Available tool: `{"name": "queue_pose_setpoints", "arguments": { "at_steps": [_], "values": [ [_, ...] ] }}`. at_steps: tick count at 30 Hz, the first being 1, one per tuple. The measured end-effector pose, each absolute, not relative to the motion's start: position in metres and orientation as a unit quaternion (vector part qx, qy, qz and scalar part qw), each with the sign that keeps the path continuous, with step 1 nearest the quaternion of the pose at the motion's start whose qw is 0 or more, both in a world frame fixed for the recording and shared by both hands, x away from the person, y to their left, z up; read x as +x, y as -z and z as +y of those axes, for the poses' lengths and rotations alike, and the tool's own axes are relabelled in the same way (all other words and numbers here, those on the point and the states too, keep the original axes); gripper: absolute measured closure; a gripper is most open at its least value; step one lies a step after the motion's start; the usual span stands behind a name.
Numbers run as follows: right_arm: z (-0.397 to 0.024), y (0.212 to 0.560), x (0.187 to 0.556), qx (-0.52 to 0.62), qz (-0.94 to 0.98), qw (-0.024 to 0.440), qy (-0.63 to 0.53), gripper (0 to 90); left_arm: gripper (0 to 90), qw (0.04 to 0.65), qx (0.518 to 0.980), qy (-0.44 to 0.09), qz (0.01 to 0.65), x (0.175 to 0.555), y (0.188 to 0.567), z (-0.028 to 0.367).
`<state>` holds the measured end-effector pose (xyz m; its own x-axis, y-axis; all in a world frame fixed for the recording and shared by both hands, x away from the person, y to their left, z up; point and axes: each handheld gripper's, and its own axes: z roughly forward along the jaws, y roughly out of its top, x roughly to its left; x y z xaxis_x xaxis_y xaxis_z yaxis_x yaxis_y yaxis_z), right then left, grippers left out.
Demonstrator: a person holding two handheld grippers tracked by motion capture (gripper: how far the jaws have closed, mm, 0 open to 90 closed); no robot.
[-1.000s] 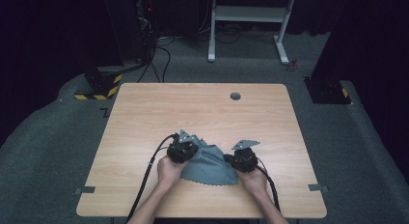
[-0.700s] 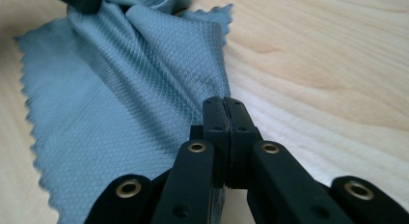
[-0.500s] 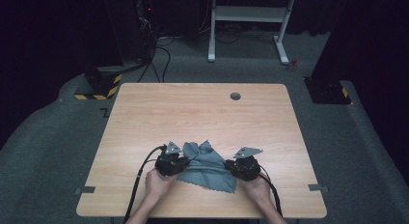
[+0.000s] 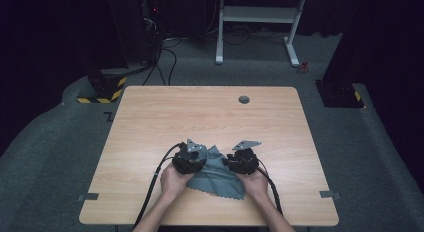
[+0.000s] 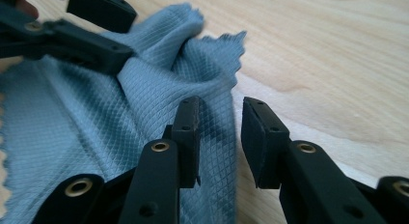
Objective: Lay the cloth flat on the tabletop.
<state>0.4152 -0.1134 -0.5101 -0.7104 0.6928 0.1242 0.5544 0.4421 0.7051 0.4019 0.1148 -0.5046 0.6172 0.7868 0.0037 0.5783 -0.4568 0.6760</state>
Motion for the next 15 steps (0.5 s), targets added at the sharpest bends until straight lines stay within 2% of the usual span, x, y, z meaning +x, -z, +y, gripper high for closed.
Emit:
{"name": "queue_pose_setpoints", "arguments": {
  "at_steps": [2,4,6,13,15],
  "values": [
    [-0.109,0.514,0.416,0.362,0.852,0.093,-0.367,71.9,69.2,0.321,0.841,-0.154,0.407,0.404,0.507,0.115],
    [-0.107,0.516,0.415,0.348,0.859,0.099,-0.362,83.7,77.4,0.322,0.845,-0.149,0.401,0.404,0.508,0.116],
    [-0.106,0.515,0.413,0.341,0.863,0.093,-0.360,88.1,85.8,0.325,0.846,-0.146,0.397,0.404,0.507,0.117],
    [-0.114,0.502,0.407,0.339,0.853,0.125,-0.376,88.5,87.4,0.368,0.820,-0.154,0.410,0.399,0.490,0.138],
    [-0.119,0.497,0.405,0.339,0.850,0.134,-0.380,88.5,87.4,0.381,0.816,-0.142,0.410,0.395,0.487,0.145]
  ]
}}
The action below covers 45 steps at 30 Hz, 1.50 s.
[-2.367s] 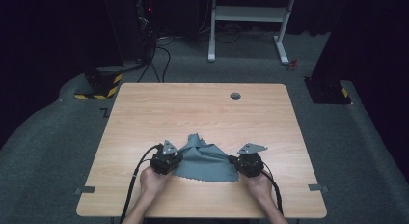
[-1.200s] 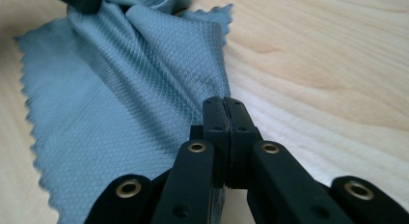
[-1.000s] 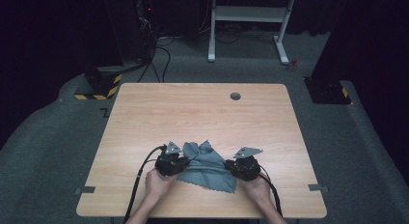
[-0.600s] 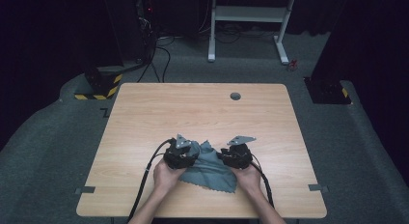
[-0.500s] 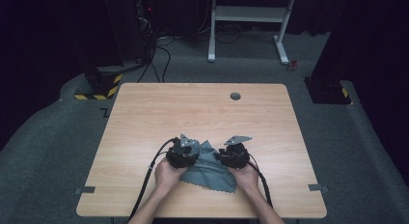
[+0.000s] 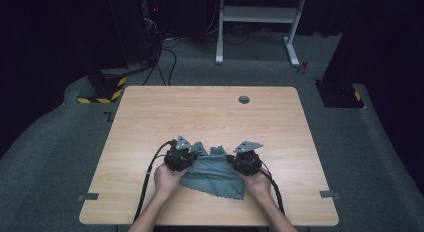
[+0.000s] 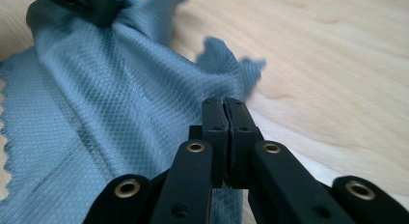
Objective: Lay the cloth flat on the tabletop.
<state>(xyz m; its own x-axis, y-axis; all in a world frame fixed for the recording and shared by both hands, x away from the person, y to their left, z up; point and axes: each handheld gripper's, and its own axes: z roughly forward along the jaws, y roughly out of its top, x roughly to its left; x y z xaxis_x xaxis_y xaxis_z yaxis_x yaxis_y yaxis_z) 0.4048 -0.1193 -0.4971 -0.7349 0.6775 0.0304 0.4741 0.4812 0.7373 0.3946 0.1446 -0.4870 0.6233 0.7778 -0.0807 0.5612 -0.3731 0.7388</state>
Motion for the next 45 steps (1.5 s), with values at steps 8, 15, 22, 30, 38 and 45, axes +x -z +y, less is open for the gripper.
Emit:
{"name": "queue_pose_setpoints", "arguments": {
  "at_steps": [8,15,22,30,38,45],
  "values": [
    [-0.118,0.507,0.385,0.306,0.873,0.122,-0.360,86.4,80.7,0.358,0.827,-0.106,0.421,0.379,0.510,0.157],
    [-0.126,0.488,0.389,0.325,0.845,0.129,-0.404,72.9,60.8,0.376,0.810,-0.146,0.425,0.376,0.493,0.162],
    [-0.107,0.501,0.420,0.363,0.848,0.144,-0.358,70.4,56.9,0.327,0.806,-0.178,0.460,0.402,0.506,0.160],
    [-0.098,0.516,0.428,0.374,0.850,0.155,-0.337,75.7,64.4,0.321,0.811,-0.179,0.454,0.409,0.514,0.159],
    [-0.103,0.514,0.427,0.367,0.853,0.161,-0.335,90.0,89.2,0.302,0.832,-0.182,0.428,0.411,0.509,0.156],
    [-0.133,0.495,0.430,0.384,0.833,0.193,-0.348,90.0,89.3,0.322,0.815,-0.221,0.429,0.416,0.491,0.164]
  ]
}}
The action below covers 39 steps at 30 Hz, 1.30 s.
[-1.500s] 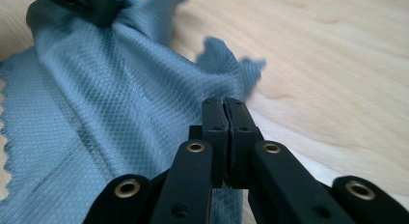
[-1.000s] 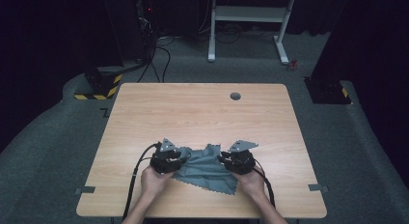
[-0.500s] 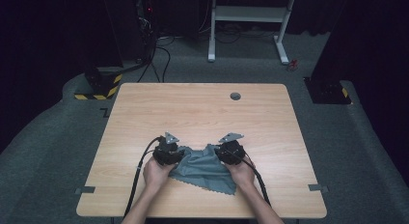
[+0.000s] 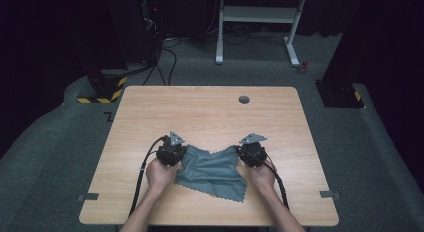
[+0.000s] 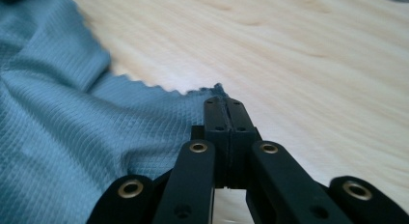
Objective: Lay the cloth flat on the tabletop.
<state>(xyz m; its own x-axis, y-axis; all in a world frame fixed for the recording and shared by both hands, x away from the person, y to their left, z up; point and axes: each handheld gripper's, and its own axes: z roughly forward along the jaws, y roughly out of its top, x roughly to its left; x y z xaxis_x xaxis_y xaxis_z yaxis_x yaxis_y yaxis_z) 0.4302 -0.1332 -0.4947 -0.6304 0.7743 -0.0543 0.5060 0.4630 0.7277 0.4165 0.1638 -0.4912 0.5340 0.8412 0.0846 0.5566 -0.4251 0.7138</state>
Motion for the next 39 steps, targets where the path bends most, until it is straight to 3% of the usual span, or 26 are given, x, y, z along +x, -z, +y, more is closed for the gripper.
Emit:
{"name": "queue_pose_setpoints", "arguments": {
  "at_steps": [7,23,26,29,32,39],
  "values": [
    [-0.145,0.491,0.444,0.407,0.820,0.206,-0.345,90.0,89.2,0.327,0.802,-0.246,0.436,0.434,0.488,0.167],
    [-0.146,0.511,0.486,0.444,0.816,0.205,-0.307,89.6,88.6,0.311,0.796,-0.229,0.466,0.479,0.514,0.154],
    [-0.148,0.514,0.488,0.451,0.813,0.204,-0.306,85.6,82.8,0.304,0.796,-0.239,0.466,0.479,0.516,0.154],
    [-0.151,0.510,0.483,0.454,0.809,0.200,-0.315,77.6,70.1,0.312,0.793,-0.234,0.468,0.475,0.512,0.158],
    [-0.154,0.501,0.470,0.442,0.807,0.201,-0.337,75.3,62.3,0.327,0.795,-0.221,0.460,0.463,0.504,0.164],
    [-0.152,0.496,0.415,0.367,0.839,0.184,-0.358,75.2,62.7,0.310,0.816,-0.203,0.445,0.440,0.509,0.170]
  ]
}}
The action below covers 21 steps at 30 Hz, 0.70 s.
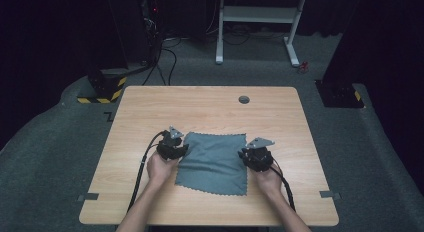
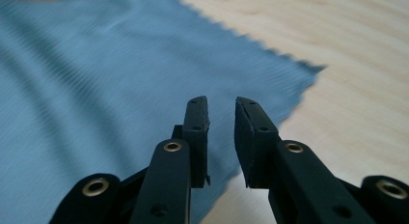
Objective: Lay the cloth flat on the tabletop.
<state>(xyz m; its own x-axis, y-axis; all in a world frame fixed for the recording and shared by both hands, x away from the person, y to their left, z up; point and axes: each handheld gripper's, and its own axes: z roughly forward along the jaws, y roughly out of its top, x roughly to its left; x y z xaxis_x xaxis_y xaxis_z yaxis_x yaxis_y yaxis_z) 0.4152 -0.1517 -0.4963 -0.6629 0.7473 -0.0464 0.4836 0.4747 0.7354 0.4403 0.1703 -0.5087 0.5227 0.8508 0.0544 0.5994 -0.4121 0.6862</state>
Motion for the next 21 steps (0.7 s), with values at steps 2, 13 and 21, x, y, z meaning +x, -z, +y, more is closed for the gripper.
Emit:
{"name": "queue_pose_setpoints", "arguments": {
  "at_steps": [2,13,21],
  "values": [
    [-0.151,0.500,0.402,0.357,0.844,0.172,-0.361,75.2,64.5,0.309,0.816,-0.199,0.446,0.441,0.511,0.169],
    [-0.150,0.515,0.394,0.335,0.866,0.161,-0.334,89.3,89.2,0.306,0.820,-0.197,0.441,0.447,0.513,0.166],
    [-0.155,0.514,0.399,0.349,0.859,0.167,-0.336,77.6,72.4,0.334,0.807,-0.197,0.445,0.437,0.503,0.168]
  ]
}}
